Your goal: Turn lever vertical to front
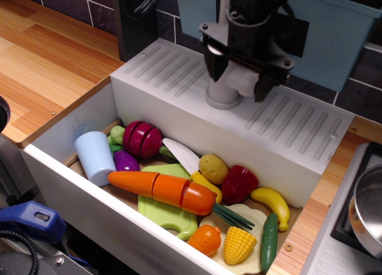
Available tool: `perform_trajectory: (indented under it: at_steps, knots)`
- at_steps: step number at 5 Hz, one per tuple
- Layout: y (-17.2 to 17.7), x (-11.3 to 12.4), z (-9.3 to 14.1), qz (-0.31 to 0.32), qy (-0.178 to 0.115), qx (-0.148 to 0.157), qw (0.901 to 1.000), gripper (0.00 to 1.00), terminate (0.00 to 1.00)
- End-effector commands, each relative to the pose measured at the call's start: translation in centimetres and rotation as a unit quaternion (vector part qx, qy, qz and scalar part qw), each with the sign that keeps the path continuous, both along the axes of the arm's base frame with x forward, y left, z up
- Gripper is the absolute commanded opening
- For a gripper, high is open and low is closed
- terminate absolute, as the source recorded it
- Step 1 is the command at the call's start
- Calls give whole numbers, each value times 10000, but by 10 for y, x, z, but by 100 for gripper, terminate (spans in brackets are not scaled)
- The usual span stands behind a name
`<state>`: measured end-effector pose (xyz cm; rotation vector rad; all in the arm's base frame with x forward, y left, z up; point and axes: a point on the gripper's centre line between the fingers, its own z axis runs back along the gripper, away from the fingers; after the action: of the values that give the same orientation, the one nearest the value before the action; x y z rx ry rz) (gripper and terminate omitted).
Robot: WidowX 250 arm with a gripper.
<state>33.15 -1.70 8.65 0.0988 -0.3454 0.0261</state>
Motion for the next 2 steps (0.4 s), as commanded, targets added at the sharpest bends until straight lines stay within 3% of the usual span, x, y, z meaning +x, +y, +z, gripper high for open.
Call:
perform_trajectory:
  at_steps: [1, 2]
  knots:
    - [5, 24, 20, -95, -628, 15, 9980, 100, 0]
    - [6, 35, 22, -207, -768, 11, 9968, 100, 0]
